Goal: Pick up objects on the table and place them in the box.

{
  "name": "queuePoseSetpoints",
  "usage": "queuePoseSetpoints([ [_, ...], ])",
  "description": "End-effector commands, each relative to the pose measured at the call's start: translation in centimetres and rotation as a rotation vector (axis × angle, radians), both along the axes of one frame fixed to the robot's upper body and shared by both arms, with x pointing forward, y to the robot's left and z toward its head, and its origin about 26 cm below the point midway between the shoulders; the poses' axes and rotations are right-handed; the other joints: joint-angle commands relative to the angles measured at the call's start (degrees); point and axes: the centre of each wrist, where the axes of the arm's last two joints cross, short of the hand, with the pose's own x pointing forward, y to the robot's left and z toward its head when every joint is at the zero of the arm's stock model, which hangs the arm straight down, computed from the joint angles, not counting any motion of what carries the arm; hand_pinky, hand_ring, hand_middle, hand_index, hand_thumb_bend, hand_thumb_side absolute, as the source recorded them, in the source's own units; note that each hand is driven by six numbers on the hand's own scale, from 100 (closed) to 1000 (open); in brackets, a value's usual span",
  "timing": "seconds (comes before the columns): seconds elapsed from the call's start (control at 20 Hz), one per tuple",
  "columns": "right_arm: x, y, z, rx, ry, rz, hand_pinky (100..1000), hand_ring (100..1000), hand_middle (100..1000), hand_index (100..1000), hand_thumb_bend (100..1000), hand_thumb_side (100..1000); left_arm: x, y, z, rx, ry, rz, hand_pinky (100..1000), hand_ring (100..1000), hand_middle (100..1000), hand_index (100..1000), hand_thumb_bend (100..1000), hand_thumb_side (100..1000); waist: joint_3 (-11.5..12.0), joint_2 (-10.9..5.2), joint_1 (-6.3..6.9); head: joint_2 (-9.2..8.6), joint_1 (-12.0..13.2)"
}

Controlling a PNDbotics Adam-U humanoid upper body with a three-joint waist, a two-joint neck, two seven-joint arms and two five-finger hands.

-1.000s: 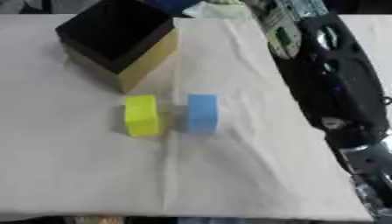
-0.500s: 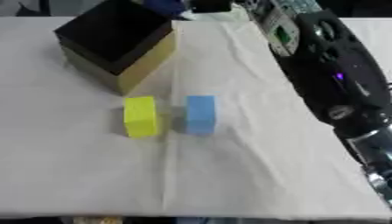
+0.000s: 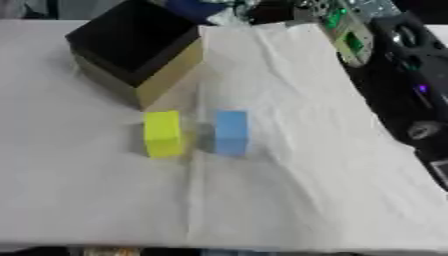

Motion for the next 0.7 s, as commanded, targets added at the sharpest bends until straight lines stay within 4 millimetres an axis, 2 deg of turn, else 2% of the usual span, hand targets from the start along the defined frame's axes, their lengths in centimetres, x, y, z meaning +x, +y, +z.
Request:
queuePoseSetpoints([
  [0.05,-0.1,-0.6,1.0,-0.010,-0.017,0.027,897,968,869,927,100,1000,-0.2,0.3,0.8,0.026,-0.021,0.005,760,753,779,828,140,831,-0.07,-1.25,0.03,0.66,0.29],
  [0.4,0.5,0.0,-1.4,0.008,0.074,0.090,898,970,860,937,100,1000,-0.2,0.3,0.7,0.026,-0.014,0.002,760,754,779,828,141,830,-0.04,-1.78,-0.09,0.76,0.32],
  [0.7,0.8,-0.5,-3.2,0.005,0.115,0.131,901,973,859,942,100,1000,-0.2,0.4,0.6,0.027,-0.008,0.005,760,754,779,828,141,829,-0.13,-2.28,-0.19,0.76,0.49],
])
